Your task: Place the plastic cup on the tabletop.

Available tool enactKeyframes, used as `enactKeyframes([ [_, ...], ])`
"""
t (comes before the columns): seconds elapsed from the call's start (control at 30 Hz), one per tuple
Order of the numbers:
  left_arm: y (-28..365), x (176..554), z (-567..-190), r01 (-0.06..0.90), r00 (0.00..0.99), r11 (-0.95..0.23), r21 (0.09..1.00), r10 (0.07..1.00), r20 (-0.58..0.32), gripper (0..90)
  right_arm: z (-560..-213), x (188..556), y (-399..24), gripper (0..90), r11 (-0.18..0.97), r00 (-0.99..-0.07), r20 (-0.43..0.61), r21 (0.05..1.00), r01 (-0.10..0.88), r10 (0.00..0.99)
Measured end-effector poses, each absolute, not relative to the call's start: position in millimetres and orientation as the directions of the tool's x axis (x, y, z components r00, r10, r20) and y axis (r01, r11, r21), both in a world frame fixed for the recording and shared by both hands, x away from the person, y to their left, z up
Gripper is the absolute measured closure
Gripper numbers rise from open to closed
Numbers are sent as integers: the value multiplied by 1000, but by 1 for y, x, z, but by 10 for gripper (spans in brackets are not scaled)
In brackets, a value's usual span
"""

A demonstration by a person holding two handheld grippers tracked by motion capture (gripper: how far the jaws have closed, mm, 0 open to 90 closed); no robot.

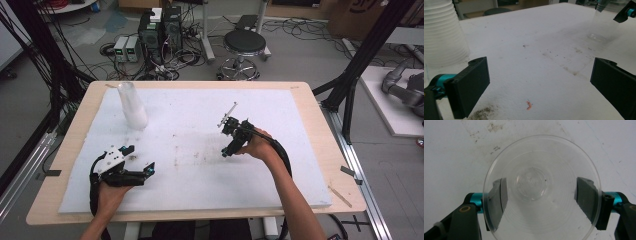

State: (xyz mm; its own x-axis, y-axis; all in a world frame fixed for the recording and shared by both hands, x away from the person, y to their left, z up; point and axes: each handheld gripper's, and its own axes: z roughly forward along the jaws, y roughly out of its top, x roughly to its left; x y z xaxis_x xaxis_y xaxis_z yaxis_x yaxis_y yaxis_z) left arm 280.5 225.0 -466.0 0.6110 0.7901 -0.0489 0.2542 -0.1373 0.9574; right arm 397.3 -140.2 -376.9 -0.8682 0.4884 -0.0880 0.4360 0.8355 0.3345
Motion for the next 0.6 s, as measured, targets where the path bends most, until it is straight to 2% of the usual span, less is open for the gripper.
enactKeyframes([
  [0.33,225,281,-466,252,611,-133,958,790,-51,23,-382,399,-134,198,844,-868,-110,322,430,484],
  [0.43,226,281,-466,256,608,-128,958,792,-57,23,-384,400,-135,145,820,-859,-94,364,441,503],
  [0.6,225,281,-466,255,608,-130,958,792,-54,23,-387,400,-138,134,810,-852,-83,369,455,517],
])
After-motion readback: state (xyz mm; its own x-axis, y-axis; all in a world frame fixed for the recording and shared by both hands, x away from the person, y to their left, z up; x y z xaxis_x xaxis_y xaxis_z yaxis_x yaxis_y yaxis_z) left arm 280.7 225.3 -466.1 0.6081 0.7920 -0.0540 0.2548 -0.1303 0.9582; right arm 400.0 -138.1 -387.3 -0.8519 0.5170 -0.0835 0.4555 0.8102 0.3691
